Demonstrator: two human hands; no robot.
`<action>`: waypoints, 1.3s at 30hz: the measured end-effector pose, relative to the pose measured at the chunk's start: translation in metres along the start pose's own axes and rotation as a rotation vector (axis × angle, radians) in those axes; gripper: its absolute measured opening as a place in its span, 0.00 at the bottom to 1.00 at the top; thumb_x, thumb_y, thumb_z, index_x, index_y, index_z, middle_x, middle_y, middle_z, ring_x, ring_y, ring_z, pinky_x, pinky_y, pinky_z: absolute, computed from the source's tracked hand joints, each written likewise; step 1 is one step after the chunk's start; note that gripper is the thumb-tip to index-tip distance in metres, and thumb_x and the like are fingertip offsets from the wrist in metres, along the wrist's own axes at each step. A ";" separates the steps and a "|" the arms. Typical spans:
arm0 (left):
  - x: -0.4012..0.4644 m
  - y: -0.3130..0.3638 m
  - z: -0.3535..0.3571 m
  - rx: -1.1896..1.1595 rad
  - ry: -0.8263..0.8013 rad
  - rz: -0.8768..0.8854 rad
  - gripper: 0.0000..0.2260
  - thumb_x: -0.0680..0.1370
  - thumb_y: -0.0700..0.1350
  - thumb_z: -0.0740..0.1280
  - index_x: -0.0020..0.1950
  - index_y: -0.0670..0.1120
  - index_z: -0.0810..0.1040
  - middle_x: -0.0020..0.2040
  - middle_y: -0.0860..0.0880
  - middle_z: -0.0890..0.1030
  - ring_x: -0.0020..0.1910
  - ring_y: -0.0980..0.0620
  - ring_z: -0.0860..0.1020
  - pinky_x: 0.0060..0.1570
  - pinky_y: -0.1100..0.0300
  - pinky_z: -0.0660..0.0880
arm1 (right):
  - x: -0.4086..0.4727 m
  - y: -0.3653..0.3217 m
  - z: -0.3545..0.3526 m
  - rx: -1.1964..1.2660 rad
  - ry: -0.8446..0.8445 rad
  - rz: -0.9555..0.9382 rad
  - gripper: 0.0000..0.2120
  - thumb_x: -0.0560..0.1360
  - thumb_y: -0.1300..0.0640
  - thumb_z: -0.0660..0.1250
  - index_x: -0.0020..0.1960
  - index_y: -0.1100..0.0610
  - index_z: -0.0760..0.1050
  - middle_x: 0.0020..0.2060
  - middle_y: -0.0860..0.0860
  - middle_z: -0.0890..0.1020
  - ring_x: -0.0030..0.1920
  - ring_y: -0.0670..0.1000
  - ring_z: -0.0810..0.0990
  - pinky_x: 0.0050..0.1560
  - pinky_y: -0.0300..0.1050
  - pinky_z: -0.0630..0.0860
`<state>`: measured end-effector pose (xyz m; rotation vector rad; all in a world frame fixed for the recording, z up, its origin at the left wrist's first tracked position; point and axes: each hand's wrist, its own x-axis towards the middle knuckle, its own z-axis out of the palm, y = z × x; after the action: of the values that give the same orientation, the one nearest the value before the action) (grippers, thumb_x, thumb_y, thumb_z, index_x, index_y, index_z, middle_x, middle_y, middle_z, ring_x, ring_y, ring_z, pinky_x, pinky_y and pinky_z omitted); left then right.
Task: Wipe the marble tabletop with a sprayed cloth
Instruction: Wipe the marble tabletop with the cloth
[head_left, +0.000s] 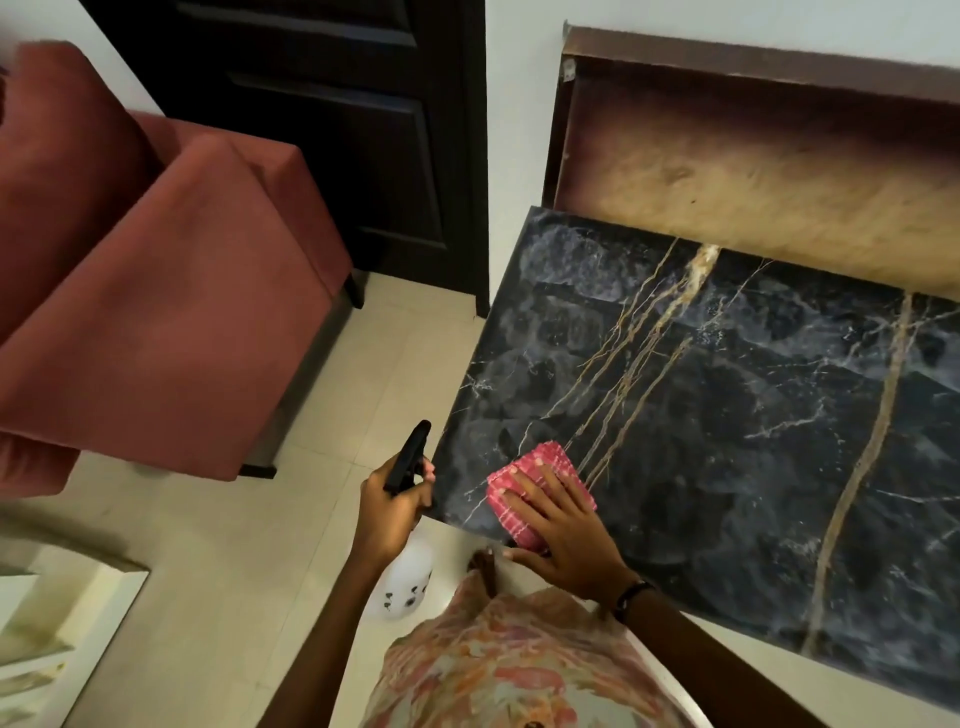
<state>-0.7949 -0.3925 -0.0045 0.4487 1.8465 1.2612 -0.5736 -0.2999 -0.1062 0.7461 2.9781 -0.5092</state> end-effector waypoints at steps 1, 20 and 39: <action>0.002 0.001 -0.003 -0.002 -0.007 0.004 0.13 0.68 0.25 0.61 0.38 0.42 0.77 0.36 0.40 0.74 0.21 0.54 0.63 0.21 0.64 0.62 | 0.002 0.001 -0.001 -0.033 -0.028 -0.013 0.34 0.76 0.30 0.52 0.75 0.48 0.58 0.76 0.50 0.60 0.77 0.56 0.54 0.74 0.60 0.49; 0.005 0.002 -0.030 -0.020 -0.004 -0.002 0.28 0.67 0.24 0.60 0.39 0.60 0.77 0.37 0.45 0.75 0.23 0.53 0.62 0.22 0.62 0.61 | 0.076 -0.017 0.012 -0.126 -0.089 -0.055 0.28 0.78 0.37 0.51 0.74 0.47 0.62 0.74 0.53 0.65 0.75 0.60 0.58 0.73 0.68 0.45; 0.028 0.001 -0.018 0.045 -0.035 -0.005 0.21 0.66 0.24 0.61 0.43 0.50 0.78 0.36 0.40 0.74 0.21 0.53 0.63 0.24 0.62 0.61 | 0.138 -0.008 -0.005 -0.094 -0.070 0.034 0.28 0.77 0.38 0.52 0.73 0.47 0.64 0.75 0.52 0.64 0.76 0.60 0.56 0.72 0.70 0.40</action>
<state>-0.8259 -0.3840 -0.0127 0.4879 1.8487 1.2029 -0.6991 -0.2424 -0.1136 0.7534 2.8961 -0.3824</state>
